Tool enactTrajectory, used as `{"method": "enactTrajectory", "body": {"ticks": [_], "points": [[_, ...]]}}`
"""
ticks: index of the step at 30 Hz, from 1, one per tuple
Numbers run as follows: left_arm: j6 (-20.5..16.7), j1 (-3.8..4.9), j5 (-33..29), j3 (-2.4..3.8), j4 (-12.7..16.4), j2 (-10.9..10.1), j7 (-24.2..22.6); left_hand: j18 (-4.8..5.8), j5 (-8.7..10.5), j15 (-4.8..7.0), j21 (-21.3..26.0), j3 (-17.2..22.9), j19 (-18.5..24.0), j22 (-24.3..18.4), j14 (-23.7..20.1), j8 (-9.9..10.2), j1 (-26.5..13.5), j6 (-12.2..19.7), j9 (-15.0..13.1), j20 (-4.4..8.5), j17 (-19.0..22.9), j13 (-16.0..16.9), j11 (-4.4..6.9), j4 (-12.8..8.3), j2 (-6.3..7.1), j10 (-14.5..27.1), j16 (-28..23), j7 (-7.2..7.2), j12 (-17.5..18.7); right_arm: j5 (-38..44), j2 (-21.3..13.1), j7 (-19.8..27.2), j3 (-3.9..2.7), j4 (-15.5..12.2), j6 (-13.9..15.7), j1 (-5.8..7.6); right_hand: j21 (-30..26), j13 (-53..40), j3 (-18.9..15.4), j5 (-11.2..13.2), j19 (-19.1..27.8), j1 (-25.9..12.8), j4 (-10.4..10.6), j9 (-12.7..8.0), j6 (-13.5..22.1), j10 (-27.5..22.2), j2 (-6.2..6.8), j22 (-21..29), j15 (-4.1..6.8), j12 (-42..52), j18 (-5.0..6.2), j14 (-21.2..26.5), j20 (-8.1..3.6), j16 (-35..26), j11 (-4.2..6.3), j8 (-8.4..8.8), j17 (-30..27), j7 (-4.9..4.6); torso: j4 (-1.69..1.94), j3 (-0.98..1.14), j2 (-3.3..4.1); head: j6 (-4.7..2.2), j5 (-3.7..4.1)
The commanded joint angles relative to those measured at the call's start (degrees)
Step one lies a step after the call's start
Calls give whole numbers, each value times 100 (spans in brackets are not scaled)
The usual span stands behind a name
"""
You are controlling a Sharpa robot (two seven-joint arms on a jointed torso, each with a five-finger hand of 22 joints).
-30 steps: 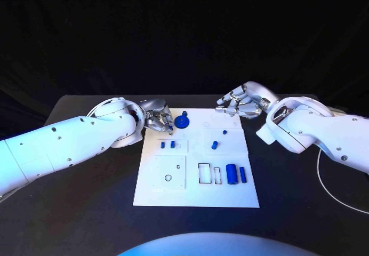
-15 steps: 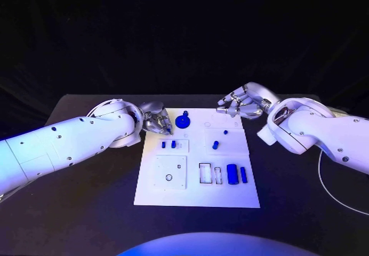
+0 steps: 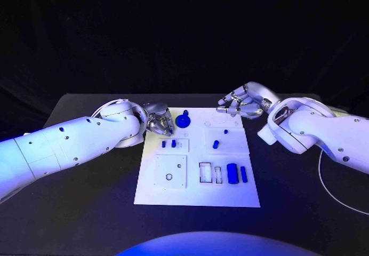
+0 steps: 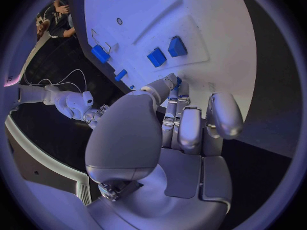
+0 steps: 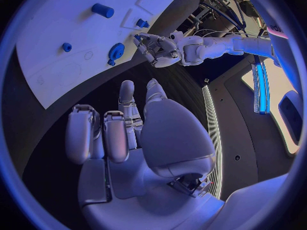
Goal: Assemble the parts on the task board
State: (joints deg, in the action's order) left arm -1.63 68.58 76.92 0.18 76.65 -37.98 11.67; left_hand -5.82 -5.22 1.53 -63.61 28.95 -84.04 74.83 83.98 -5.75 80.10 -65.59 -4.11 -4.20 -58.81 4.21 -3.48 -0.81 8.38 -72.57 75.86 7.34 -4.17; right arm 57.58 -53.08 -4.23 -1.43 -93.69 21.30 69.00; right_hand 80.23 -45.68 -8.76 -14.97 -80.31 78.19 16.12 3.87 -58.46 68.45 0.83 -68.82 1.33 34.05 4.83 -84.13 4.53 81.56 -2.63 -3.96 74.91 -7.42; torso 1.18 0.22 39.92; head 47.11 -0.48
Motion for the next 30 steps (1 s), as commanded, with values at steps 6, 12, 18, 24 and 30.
{"method": "enactTrajectory", "body": {"ticks": [6,12,18,24,30], "points": [[130,-18,388,-4,-45,68,138,89,38,-23,-21,13,-137,11,88,34,-40,-8,-5,4,8,-1,-13,-20,16,-7,-8,30,31,19,4,41,0,-8,-52,-4,-36,10,5,-36,26,18,-35,8,-52,-21,-25,5,36,11,-49,-361,-11,-19,6,-23,478,-6,2,1,-3,-6,-3],[158,-19,431,-5,-90,114,168,88,38,-22,-17,14,-136,10,87,36,-40,-8,-5,3,8,-1,-12,-24,19,-7,-7,28,32,19,3,46,0,-12,-54,-4,-36,10,5,-36,26,18,-35,8,-52,-21,-25,5,36,11,-49,-361,-11,-19,6,-23,478,-6,4,-2,0,-7,1],[227,-20,456,-6,-116,150,199,86,36,-21,-11,20,-134,7,86,37,-37,-13,-6,4,16,0,-8,-31,16,-13,-9,23,31,19,1,48,0,-16,-59,-4,-36,10,5,-36,26,18,-35,8,-52,-21,-25,5,36,11,-49,-361,-11,-19,6,-23,478,-6,-2,0,0,-8,1],[256,-24,468,-8,-129,168,219,85,37,-19,-8,20,-132,7,85,44,-43,-11,-4,4,17,-1,-9,-37,25,-11,-8,24,37,18,-4,49,0,-18,-62,-4,-36,10,5,-36,26,18,-35,8,-52,-21,-25,5,36,11,-49,-361,-11,-19,6,-23,478,-6,-1,-2,0,-2,7],[246,-27,462,-9,-126,166,244,86,32,-72,20,33,-116,3,76,198,-128,211,42,-22,52,-33,-78,-64,109,169,-5,107,77,18,-7,50,0,-14,-60,-4,-36,10,5,-36,26,18,-35,8,-52,-21,-25,5,36,11,-49,-361,-11,-19,6,-23,478,-6,6,0,-2,3,16]]}}
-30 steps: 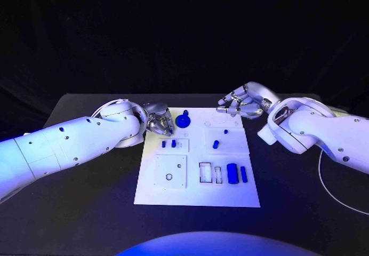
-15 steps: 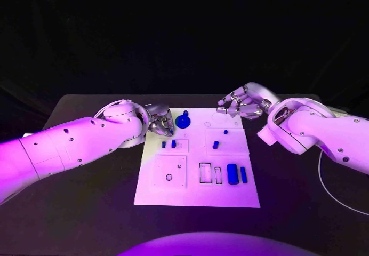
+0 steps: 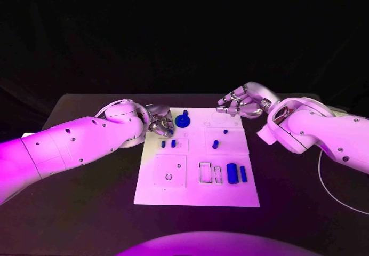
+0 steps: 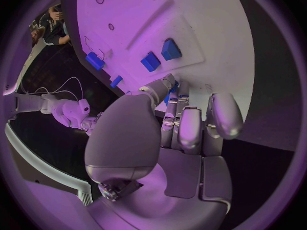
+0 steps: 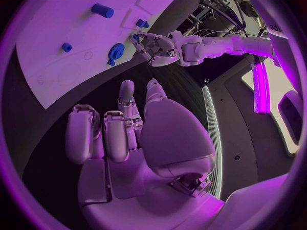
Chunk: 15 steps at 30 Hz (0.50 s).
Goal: Assemble the parts on the task board
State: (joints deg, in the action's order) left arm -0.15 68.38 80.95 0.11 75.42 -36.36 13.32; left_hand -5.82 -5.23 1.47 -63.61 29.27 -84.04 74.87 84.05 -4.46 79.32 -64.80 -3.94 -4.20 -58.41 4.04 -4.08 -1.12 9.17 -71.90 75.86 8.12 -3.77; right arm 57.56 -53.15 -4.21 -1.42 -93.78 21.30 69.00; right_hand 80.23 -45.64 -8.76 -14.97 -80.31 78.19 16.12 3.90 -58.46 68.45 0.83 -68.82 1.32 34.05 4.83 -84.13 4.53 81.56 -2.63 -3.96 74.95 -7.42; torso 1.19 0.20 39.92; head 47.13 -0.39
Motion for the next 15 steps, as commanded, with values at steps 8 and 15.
{"method": "enactTrajectory", "body": {"ticks": [8,15], "points": [[-47,-8,33,-3,12,-23,67,50,34,-177,280,42,-49,-131,45,103,-142,772,38,-115,61,-47,-163,-96,181,676,9,130,34,20,-4,43,0,11,-53,-3,-67,12,-9,-38,55,29,-37,1,-40,-34,-27,66,36,3,-38,-356,-13,-32,4,-14,460,-10,4,-6,-2,1,8],[-216,-9,-13,-2,44,-80,42,9,35,-214,488,-19,-9,-241,22,94,-134,995,29,-165,122,-47,-208,-161,194,997,5,165,25,84,-22,-33,0,80,-152,-3,-286,268,-62,-35,253,188,-62,-8,65,-254,-91,459,-5,-295,37,-267,18,-252,-46,14,230,-61,3,-8,-7,-2,8]]}}
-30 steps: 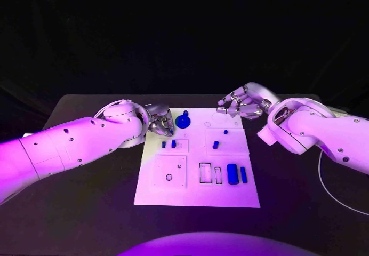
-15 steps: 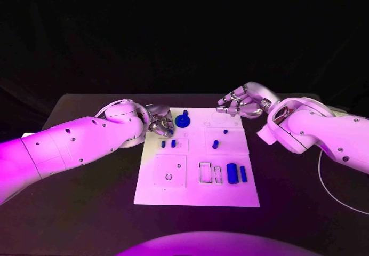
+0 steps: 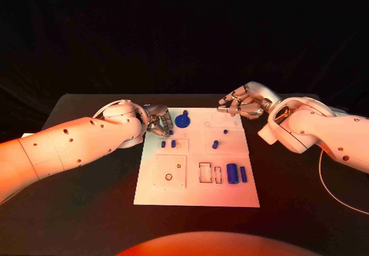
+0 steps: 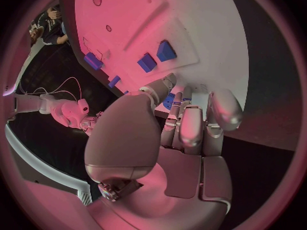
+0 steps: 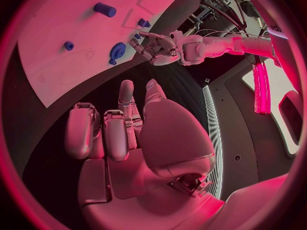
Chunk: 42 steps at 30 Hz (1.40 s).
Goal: Assemble the parts on the task board
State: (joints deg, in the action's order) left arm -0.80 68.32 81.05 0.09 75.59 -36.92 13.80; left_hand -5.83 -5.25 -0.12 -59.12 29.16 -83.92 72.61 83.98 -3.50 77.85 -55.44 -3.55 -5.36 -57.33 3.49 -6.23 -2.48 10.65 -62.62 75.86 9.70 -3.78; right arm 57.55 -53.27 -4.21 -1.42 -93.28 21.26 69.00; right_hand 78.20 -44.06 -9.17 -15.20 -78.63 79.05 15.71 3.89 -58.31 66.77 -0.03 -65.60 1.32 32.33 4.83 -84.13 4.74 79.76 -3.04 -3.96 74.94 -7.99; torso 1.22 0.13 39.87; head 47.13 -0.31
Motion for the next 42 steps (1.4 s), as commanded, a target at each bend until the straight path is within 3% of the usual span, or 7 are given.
{"method": "enactTrajectory", "body": {"ticks": [1,6,9,17,24,30,42], "points": [[-167,-4,-32,0,36,-39,-8,8,37,-56,48,-15,-19,-19,28,-1,17,69,-10,-52,18,8,5,-30,46,86,5,8,24,141,-15,-62,0,43,-192,-3,-115,187,-21,-12,111,154,-35,-6,61,-131,-19,190,-12,-210,47,-257,3,-99,-14,13,204,-12,1,-3,-5,-9,-1],[-192,-2,-279,5,136,-186,-63,-8,34,-59,130,-26,-3,-64,23,-15,35,63,-16,-58,35,11,6,-47,29,120,2,1,17,771,-38,-260,0,130,-514,-4,-224,835,307,239,177,936,-363,2,3,-465,-140,365,-28,-978,79,-207,4,-284,-65,-15,6,-55,-3,2,-9,-21,3],[-280,6,-923,26,212,-348,-195,-52,20,-47,373,18,69,-193,-48,-63,81,-51,-36,-64,217,32,21,-77,-34,-4,-83,-14,-63,1464,-54,-403,0,169,-762,-9,-259,1282,508,358,187,1294,-515,17,-157,-527,-122,411,-36,-1436,88,-202,14,-334,-56,-71,-47,-20,-1,4,-6,-36,7],[-1086,20,-4645,2,335,-761,-1965,-407,-54,-66,2590,666,989,-1319,-1068,-213,343,-421,-47,-52,2210,27,-39,-288,-293,-227,-1222,127,-258,3401,-46,-753,5,160,-1191,-188,-333,2232,835,672,204,1418,-477,12,-437,-345,56,498,-37,-2141,98,-196,30,-426,-48,-83,-150,95,7,5,-1,-93,67],[-1356,-6,-7667,-97,609,-991,-3209,-452,-47,-85,2895,471,1216,-1456,-1303,-225,55,-427,-39,-95,2573,53,-8,-131,-325,-278,-1401,96,-394,4354,99,-987,14,202,-1348,-362,-463,2780,1068,865,275,1315,-341,-4,-437,-423,240,686,-74,-2475,129,-171,41,-562,-71,8,-300,132,-8,3,-2,-169,141],[-1334,-36,-8409,-121,811,-1114,-3433,-457,-65,-81,2931,367,1238,-1478,-1352,-247,11,-450,-42,-100,2648,60,5,-123,-323,-291,-1423,83,-455,4653,221,-1087,28,270,-1443,-424,-560,3188,1410,929,301,1304,-297,-3,-426,-409,380,807,-36,-2605,147,-167,-10,-640,-41,22,-385,171,3,0,2,-190,169],[-1324,-55,-8643,-128,901,-1178,-3475,-459,-76,-78,2947,324,1245,-1489,-1371,-258,5,-461,-43,-100,2679,62,10,-131,-327,-295,-1429,79,-484,4870,533,-1099,40,533,-1448,-518,-597,3519,1883,1035,271,1267,-277,1,-460,-333,436,836,-22,-2653,144,-189,-33,-671,-33,18,-421,167,-3,12,18,-188,150]]}}
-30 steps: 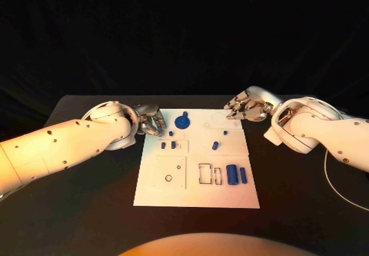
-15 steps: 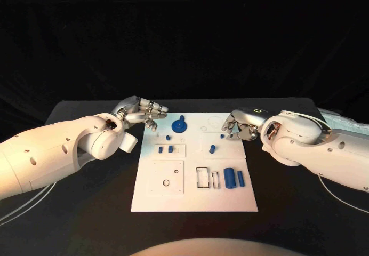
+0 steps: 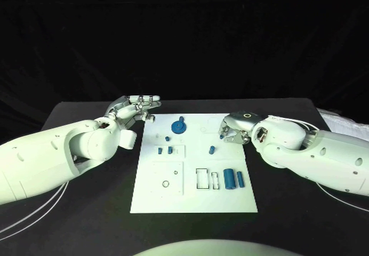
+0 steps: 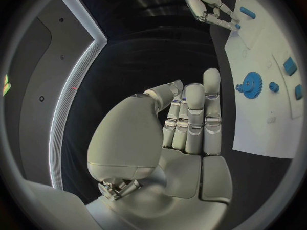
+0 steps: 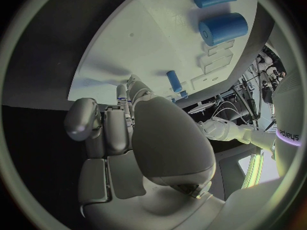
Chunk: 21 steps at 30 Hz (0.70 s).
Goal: Assemble the parts on the task board
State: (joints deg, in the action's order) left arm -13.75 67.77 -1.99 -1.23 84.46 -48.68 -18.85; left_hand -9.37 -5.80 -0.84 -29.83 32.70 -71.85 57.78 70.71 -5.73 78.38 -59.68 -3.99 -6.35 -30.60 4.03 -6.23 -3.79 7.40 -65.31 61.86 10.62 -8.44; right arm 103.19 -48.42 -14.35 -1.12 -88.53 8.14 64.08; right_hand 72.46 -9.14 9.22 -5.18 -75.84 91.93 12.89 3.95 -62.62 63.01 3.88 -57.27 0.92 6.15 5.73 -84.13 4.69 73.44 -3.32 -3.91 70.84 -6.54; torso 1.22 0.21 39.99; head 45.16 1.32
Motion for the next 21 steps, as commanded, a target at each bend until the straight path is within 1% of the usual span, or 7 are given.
{"method": "enactTrajectory", "body": {"ticks": [1,2,4,9,11,17,21], "points": [[-28,0,-345,4,15,-4,-207,-105,-20,-6,18,-30,38,-7,-45,-35,-48,-37,1,0,5,8,10,0,-2,-27,-28,-13,-18,305,70,-79,10,80,-132,-30,-24,38,64,35,-9,-28,7,-5,-30,46,51,5,18,-36,54,-190,-27,-40,-6,14,-13,21,-4,-1,8,17,-10],[-26,0,-349,4,17,-7,-203,-105,-20,-6,18,-30,38,-7,-45,-35,-48,-37,1,0,5,8,10,0,-2,-27,-28,-13,-18,296,89,-72,11,98,-127,-33,-30,83,138,43,-13,-55,12,-6,-33,61,71,9,14,-38,55,-192,-26,-46,-9,15,-19,16,0,-9,6,26,-3],[-23,0,-355,4,23,-12,-196,-106,-25,-5,23,-41,41,-10,-56,-36,-43,-36,1,1,29,8,11,-8,0,-24,-37,-13,-25,271,118,-58,11,122,-115,-36,-35,126,217,47,-17,-81,16,-5,-37,78,84,14,9,-37,54,-195,-21,-49,-15,15,-23,13,4,-12,9,33,-6],[-3,-1,-362,4,32,-23,-164,-107,-29,-3,27,-49,43,-13,-64,-38,-35,-36,2,2,41,8,12,-18,-1,-22,-41,-14,-32,193,187,-9,12,150,-125,-40,-41,230,456,42,-32,-117,-14,-2,-59,131,97,15,-5,-32,54,-205,-13,-52,-18,10,-27,1,7,-2,12,55,-17],[1,0,-363,4,36,-27,-152,-107,-29,-3,27,-49,43,-13,-64,-38,-35,-36,2,2,41,8,12,-18,-1,-22,-41,-14,-32,175,200,4,12,150,-141,-41,-38,260,550,43,-41,-113,-40,2,-84,161,85,8,-6,-25,53,-210,-12,-49,-15,3,-24,0,6,-3,12,64,-22],[3,0,-360,4,44,-46,-107,-108,-32,-1,33,-58,45,-17,-77,-40,-24,-36,2,3,65,8,13,-30,-3,-19,-51,-15,-40,163,214,22,12,155,-257,-43,17,327,940,52,-112,-90,-226,44,-313,411,49,-78,11,42,37,-248,-22,3,10,-74,27,12,-4,-9,9,86,-26],[2,0,-349,4,52,-54,-83,-108,-33,-1,36,-65,47,-19,-87,-40,-16,-33,3,4,83,7,12,-41,-2,-13,-58,-14,-45,183,223,13,12,167,-323,-45,71,349,1150,64,-167,-131,-368,72,-431,569,55,-162,25,56,22,-264,-28,36,24,-105,61,17,-8,-6,6,95,-19]]}}
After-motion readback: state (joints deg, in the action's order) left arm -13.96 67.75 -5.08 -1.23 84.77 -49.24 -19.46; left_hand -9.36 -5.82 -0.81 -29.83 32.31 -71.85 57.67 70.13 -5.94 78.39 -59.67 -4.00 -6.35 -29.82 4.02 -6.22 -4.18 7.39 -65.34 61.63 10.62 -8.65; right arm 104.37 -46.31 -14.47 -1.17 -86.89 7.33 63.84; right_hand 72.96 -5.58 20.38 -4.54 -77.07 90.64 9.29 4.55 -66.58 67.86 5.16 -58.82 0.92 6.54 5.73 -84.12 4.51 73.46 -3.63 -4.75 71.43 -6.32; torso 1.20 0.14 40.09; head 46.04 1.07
